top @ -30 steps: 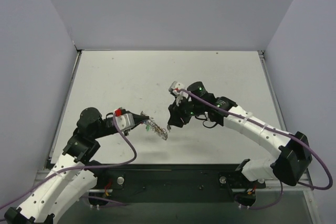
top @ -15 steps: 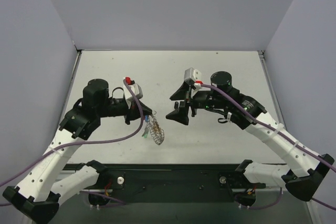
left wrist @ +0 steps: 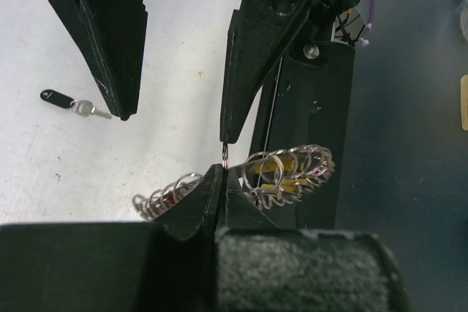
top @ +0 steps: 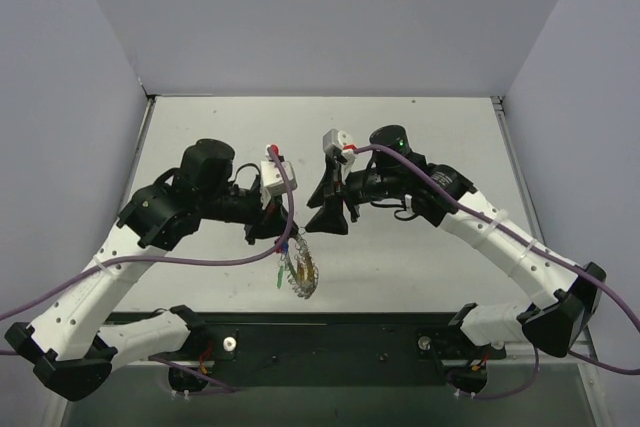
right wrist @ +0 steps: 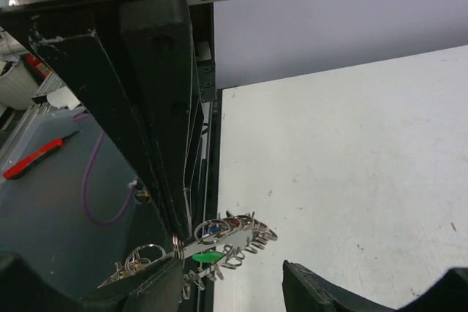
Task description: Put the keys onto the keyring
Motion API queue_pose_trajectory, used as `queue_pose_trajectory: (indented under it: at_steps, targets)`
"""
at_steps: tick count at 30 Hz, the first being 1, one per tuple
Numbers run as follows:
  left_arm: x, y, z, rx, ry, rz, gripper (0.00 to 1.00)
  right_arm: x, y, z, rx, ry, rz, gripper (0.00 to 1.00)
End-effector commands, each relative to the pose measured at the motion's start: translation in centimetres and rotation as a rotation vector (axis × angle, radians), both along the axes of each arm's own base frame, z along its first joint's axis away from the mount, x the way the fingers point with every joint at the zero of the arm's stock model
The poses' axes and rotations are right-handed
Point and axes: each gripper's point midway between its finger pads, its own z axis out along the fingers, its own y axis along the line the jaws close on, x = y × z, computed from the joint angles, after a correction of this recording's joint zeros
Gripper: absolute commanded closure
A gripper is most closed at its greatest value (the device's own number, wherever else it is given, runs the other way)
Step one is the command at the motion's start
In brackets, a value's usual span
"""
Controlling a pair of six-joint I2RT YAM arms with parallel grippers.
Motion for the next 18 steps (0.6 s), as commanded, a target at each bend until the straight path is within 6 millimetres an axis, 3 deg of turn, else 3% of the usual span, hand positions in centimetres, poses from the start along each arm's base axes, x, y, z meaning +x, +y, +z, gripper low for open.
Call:
queue_pose_trajectory:
  at_steps: [1, 10, 18]
  targets:
    - [-0.2, -0.4, 1.9, -0.021, -0.053, -0.005, 1.00, -1.4, 0.7, 2.7, 0.072, -0.029, 0.088, 0.46]
    - [0.3, -0.5, 1.7, 0.004, -0.078, 0.022, 1.00, -2.8, 0.0, 3.9, 0.101, -0.039, 0.103, 0.43]
    - [0.4, -0.9, 2.3, 0.004, -0.084, 0.010, 1.00, -3.1, 0.8, 1.8, 0.033, 0.027, 0.134, 0.42]
